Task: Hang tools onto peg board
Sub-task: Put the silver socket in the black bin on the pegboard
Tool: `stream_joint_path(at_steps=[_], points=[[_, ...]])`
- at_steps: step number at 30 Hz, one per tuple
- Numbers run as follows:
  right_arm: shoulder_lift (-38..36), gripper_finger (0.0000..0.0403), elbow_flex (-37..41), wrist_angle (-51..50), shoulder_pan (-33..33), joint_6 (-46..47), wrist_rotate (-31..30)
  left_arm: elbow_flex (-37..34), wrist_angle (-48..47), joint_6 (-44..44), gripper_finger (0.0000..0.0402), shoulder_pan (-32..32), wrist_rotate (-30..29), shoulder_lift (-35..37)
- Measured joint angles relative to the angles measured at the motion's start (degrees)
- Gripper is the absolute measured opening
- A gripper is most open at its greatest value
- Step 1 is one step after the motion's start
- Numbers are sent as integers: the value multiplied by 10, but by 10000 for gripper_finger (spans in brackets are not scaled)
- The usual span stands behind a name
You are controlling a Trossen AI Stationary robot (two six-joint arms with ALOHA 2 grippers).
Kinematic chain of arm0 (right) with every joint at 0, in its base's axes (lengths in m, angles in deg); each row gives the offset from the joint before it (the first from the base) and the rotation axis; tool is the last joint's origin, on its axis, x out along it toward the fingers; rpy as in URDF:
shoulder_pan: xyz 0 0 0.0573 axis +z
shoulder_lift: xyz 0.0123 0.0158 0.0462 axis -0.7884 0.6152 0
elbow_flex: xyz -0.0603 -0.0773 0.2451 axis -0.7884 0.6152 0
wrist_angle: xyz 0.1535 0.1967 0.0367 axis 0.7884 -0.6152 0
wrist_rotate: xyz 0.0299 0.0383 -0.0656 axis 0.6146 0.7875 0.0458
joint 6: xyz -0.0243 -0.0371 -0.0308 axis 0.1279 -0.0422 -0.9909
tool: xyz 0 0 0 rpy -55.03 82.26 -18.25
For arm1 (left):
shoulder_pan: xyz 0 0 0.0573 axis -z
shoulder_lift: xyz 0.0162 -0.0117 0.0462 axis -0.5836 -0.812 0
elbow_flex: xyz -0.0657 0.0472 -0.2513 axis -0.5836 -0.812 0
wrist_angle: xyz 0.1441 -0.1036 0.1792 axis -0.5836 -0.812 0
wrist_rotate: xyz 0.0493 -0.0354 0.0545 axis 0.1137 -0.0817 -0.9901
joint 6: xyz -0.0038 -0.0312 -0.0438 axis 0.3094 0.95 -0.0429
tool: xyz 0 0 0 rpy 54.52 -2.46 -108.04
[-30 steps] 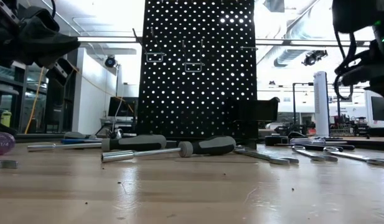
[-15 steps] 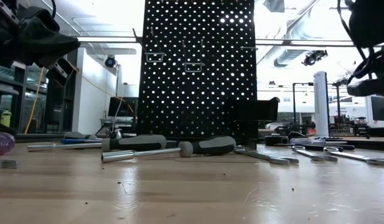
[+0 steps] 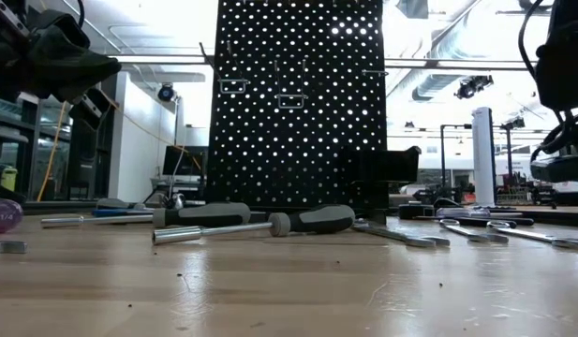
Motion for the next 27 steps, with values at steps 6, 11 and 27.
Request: stream_joint_path(at_steps=[6, 11, 27], points=[[13, 151, 1, 1, 0, 0, -3, 0, 0, 0, 0, 0, 0, 0], [42, 151, 0, 3, 0, 3, -11, 0, 0, 0, 0, 0, 0, 0], [113, 146, -1, 5, 0, 5, -30, 0, -1, 0, 0, 0, 0, 0]])
